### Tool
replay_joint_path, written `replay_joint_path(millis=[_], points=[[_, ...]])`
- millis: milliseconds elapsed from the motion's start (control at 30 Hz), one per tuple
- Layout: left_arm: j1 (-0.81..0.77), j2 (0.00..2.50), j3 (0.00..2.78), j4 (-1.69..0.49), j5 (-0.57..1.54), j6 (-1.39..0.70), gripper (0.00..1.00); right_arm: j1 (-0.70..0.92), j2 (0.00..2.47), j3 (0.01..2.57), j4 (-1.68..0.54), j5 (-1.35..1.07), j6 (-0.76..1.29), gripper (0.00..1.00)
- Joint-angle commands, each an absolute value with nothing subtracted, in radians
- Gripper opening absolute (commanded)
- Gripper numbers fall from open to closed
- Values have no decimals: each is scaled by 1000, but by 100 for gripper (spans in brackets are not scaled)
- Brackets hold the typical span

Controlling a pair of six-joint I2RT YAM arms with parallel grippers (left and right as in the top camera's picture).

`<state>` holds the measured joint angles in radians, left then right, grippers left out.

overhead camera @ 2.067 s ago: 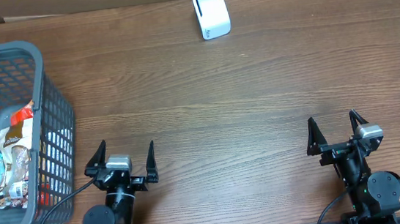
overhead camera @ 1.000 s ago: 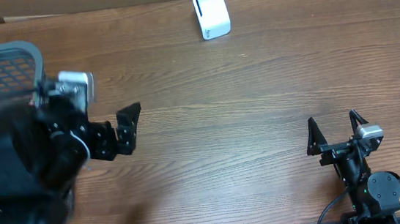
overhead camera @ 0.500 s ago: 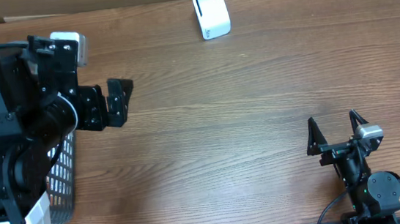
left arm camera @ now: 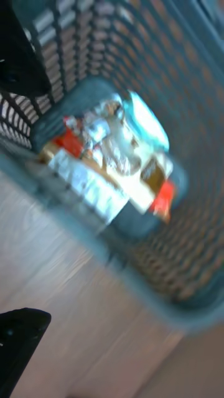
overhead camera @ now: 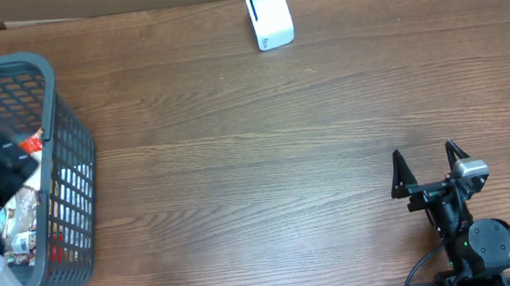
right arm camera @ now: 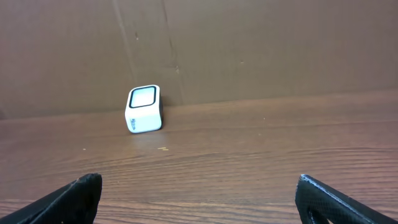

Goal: Scan the item barcode
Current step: 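Move the left gripper over the grey basket and reach down, then grasp the clear-windowed brown snack bag in the basket with left gripper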

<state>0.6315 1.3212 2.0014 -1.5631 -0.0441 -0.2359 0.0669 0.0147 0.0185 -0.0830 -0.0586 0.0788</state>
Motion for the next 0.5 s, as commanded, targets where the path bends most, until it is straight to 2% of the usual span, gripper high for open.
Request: replay_joint_path(millis=[0, 133, 200, 467], points=[[710, 1321, 1907, -1522, -63, -303, 100, 72, 3, 8, -79, -46, 86, 100], [734, 1322, 1777, -1449, -110, -364, 100, 72, 3, 8, -79, -46, 86, 100], [734, 1321, 1723, -1419, -148, -414, 96, 72, 3, 8, -79, -46, 86, 100], [733, 1320, 1525, -1193, -184, -509, 99, 72, 3, 8, -79, -46, 86, 100]])
